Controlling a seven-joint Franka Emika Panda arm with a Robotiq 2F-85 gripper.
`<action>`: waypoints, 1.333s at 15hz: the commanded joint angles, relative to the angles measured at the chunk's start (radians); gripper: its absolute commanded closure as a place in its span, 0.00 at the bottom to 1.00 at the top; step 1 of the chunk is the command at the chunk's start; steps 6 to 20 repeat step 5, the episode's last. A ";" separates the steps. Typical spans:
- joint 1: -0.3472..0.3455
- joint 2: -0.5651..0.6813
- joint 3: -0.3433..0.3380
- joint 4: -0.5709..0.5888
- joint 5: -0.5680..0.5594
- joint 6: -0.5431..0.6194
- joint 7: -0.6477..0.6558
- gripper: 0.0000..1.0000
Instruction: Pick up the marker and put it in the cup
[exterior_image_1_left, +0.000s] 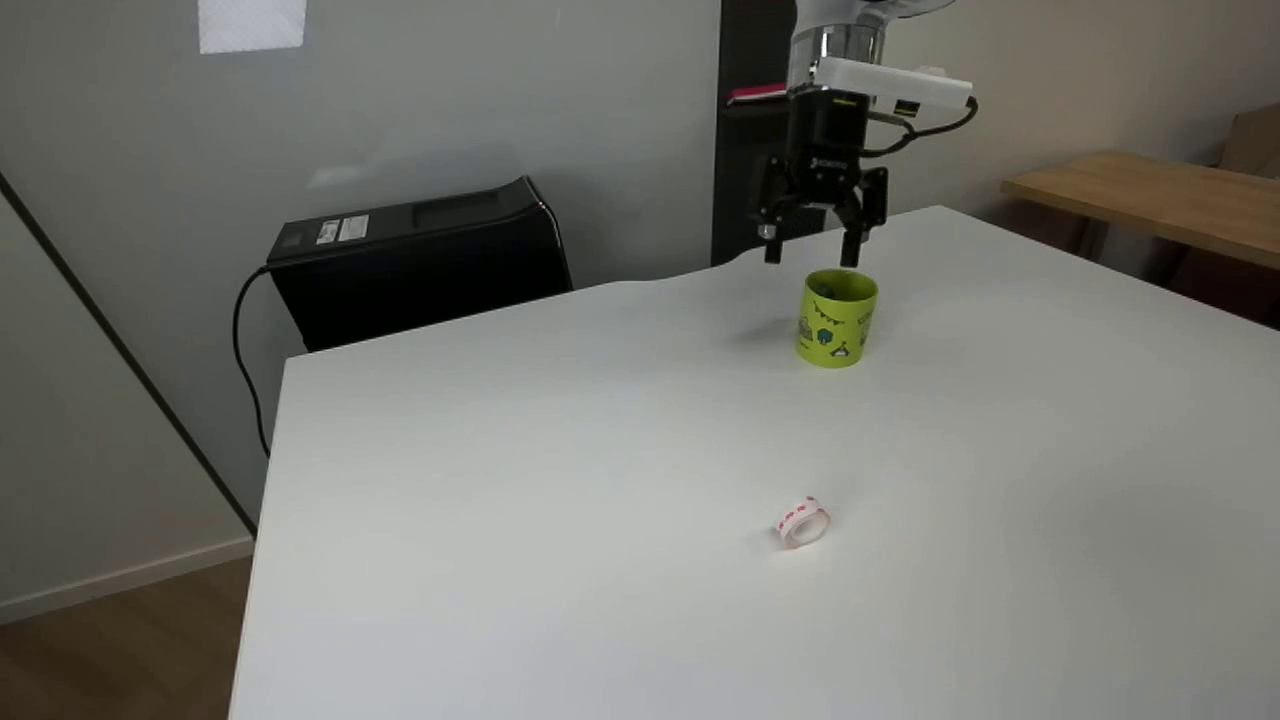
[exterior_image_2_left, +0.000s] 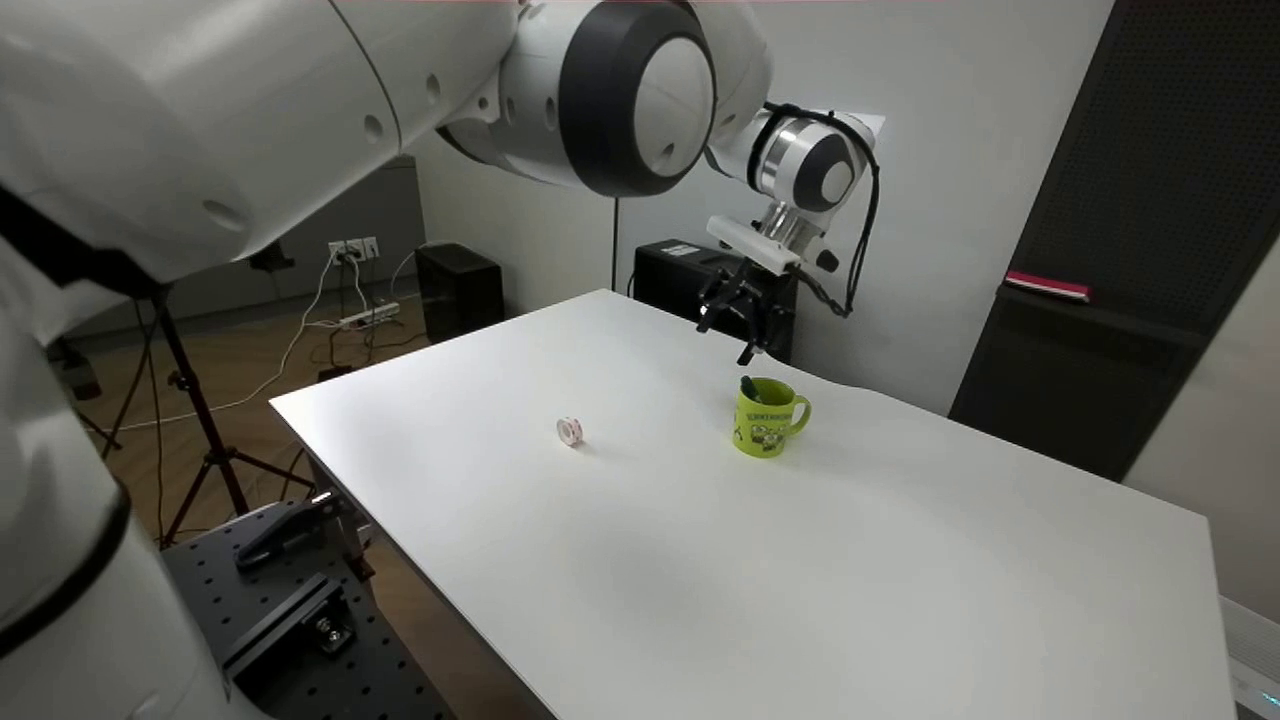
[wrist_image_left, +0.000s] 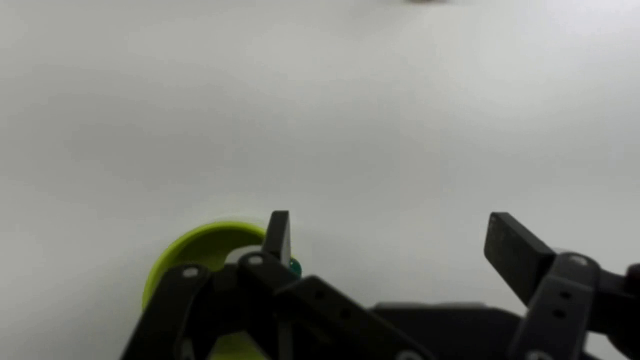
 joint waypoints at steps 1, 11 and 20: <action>0.051 -0.016 -0.015 -0.005 -0.046 -0.005 0.015 0.00; 0.055 -0.002 -0.009 -0.001 -0.034 0.008 0.002 0.00; 0.055 -0.002 -0.009 -0.001 -0.034 0.008 0.002 0.00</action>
